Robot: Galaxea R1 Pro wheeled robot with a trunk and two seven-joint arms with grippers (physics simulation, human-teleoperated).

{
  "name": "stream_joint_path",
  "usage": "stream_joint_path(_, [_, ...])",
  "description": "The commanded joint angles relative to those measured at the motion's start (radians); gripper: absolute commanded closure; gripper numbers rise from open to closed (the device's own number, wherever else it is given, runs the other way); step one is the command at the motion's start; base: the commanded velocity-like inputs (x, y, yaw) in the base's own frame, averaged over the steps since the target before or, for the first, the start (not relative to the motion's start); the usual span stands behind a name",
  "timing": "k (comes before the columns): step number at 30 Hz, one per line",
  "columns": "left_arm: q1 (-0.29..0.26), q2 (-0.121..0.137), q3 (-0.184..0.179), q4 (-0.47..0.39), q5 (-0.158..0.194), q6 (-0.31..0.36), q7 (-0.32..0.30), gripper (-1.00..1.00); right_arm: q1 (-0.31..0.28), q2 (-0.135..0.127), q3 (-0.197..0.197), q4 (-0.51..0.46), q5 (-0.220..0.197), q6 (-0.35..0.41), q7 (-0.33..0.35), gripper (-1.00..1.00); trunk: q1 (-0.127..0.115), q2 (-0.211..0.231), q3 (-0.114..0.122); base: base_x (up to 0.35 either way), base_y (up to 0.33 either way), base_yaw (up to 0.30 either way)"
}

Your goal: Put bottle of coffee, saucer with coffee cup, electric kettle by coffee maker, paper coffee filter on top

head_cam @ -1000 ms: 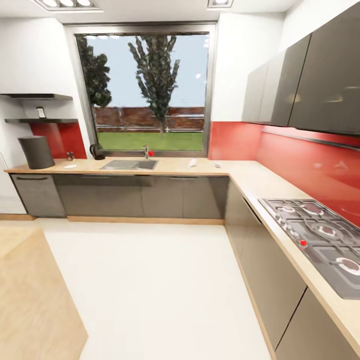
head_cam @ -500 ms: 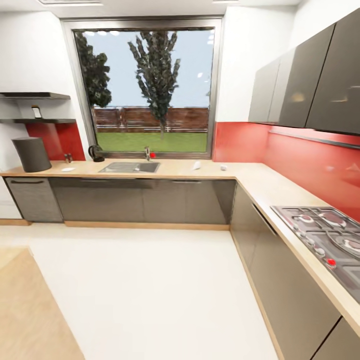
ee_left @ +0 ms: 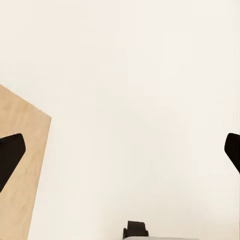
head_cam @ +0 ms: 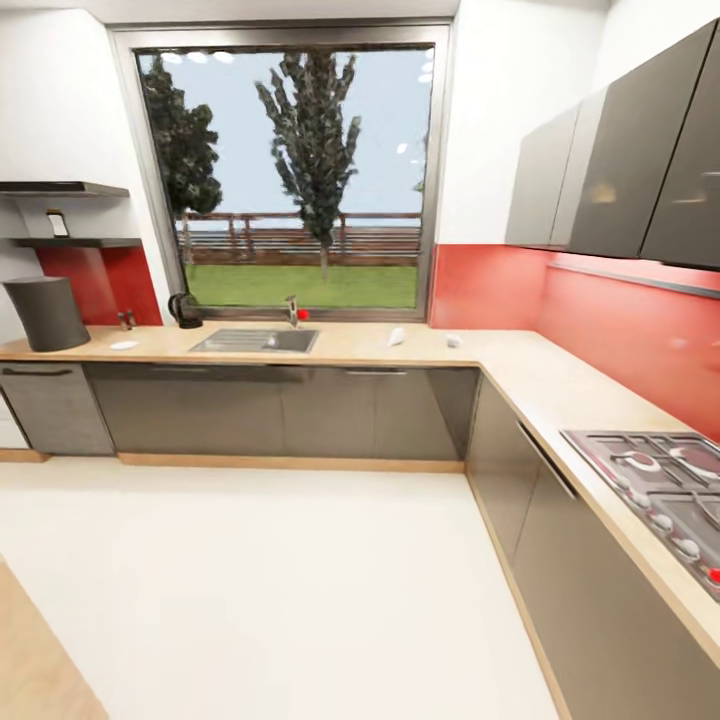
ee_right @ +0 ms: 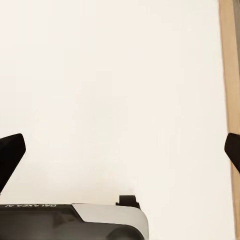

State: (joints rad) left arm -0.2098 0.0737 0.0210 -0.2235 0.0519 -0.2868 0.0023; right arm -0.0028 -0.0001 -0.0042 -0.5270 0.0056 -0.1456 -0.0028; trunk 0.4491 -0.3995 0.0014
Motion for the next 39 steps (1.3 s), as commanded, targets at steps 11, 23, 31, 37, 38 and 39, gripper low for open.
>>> stream_joint_path(11, [0.000, 0.000, 0.001, 0.001, 0.005, -0.003, 0.000, -1.00, 0.000, 0.000, 0.000, 0.001, 0.001, -0.003, 0.000, -1.00, 0.001, 0.000, 0.000, 0.336, 0.000, 0.000])
stream_joint_path(23, [0.000, 0.000, 0.001, 0.001, 0.005, -0.003, 0.000, -1.00, 0.000, 0.000, 0.000, 0.001, 0.001, -0.003, 0.000, -1.00, 0.001, 0.000, 0.000, 0.336, 0.000, 0.000])
stream_joint_path(31, [0.000, 0.000, 0.001, 0.001, 0.005, -0.003, 0.000, -1.00, 0.000, 0.000, 0.000, 0.002, 0.001, -0.003, -0.002, -1.00, 0.001, 0.000, 0.000, 0.336, 0.000, 0.000])
stream_joint_path(37, [0.000, 0.000, 0.001, 0.001, 0.005, -0.003, 0.000, -1.00, 0.000, 0.000, 0.000, 0.002, 0.001, -0.003, -0.002, -1.00, 0.001, 0.000, 0.000, 0.336, 0.000, 0.000])
stream_joint_path(38, [0.000, 0.000, 0.001, 0.001, 0.005, -0.003, 0.000, -1.00, 0.000, 0.000, 0.000, 0.002, 0.001, -0.003, -0.002, -1.00, 0.001, 0.000, 0.000, 0.336, 0.000, 0.000])
stream_joint_path(39, [0.000, 0.000, 0.001, 0.001, 0.005, -0.003, 0.000, -1.00, 0.000, 0.000, 0.000, 0.002, 0.001, -0.003, -0.002, -1.00, 0.001, 0.000, 0.000, 0.336, 0.000, 0.000])
